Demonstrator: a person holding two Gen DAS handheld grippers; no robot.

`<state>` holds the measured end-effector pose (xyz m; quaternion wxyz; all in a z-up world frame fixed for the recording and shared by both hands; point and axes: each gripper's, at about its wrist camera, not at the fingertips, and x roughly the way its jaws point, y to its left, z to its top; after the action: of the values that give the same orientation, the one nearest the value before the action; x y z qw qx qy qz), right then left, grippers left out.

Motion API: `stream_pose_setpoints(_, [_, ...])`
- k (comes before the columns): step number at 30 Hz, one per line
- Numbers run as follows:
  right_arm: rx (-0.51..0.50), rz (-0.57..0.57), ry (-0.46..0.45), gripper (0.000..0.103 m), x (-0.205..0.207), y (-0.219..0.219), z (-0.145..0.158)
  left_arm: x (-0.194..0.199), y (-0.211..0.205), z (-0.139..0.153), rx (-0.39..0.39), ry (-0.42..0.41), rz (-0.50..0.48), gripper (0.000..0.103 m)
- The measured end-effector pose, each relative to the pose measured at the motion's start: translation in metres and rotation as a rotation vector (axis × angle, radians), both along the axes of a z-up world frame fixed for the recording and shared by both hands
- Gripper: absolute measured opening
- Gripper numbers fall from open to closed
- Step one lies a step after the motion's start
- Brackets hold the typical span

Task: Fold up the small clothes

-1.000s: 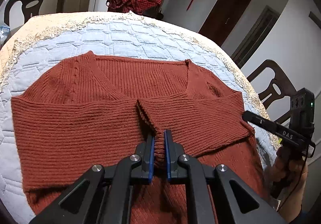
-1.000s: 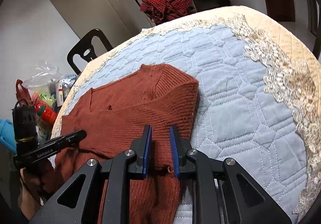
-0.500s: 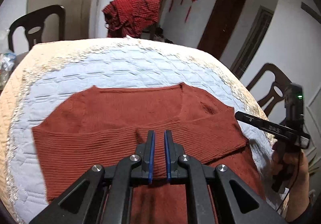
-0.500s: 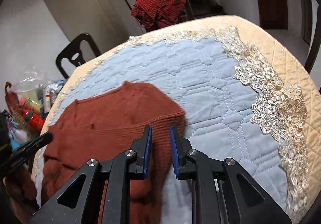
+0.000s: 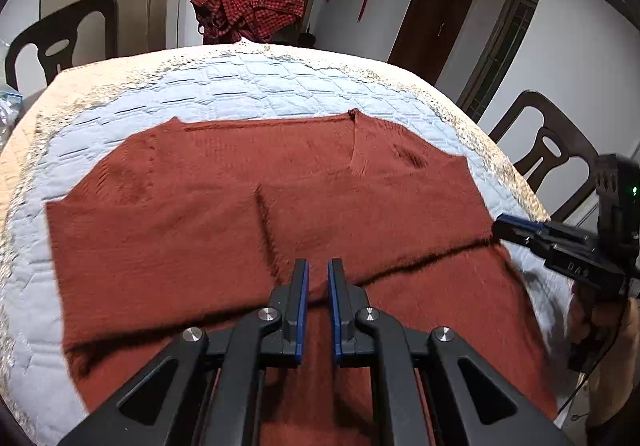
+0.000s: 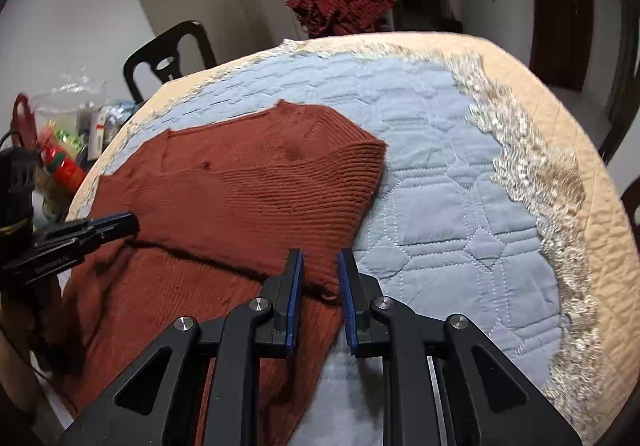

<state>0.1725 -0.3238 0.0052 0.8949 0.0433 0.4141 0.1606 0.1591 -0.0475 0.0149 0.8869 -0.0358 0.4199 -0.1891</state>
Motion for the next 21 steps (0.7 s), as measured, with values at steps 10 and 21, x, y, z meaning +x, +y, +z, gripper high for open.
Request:
stream_pose_setpoints(10, [0.015, 0.04, -0.005, 0.019, -0.032, -0.008, 0.005, -0.032, 0.034, -0.002, -0.019, -0.002, 0.057, 0.028])
stream_pose_setpoints(21, [0.117, 0.115, -0.067, 0.029, -0.081, -0.015, 0.037, -0.088, 0.078, 0.02, -0.024, -0.075, 0.145, 0.029])
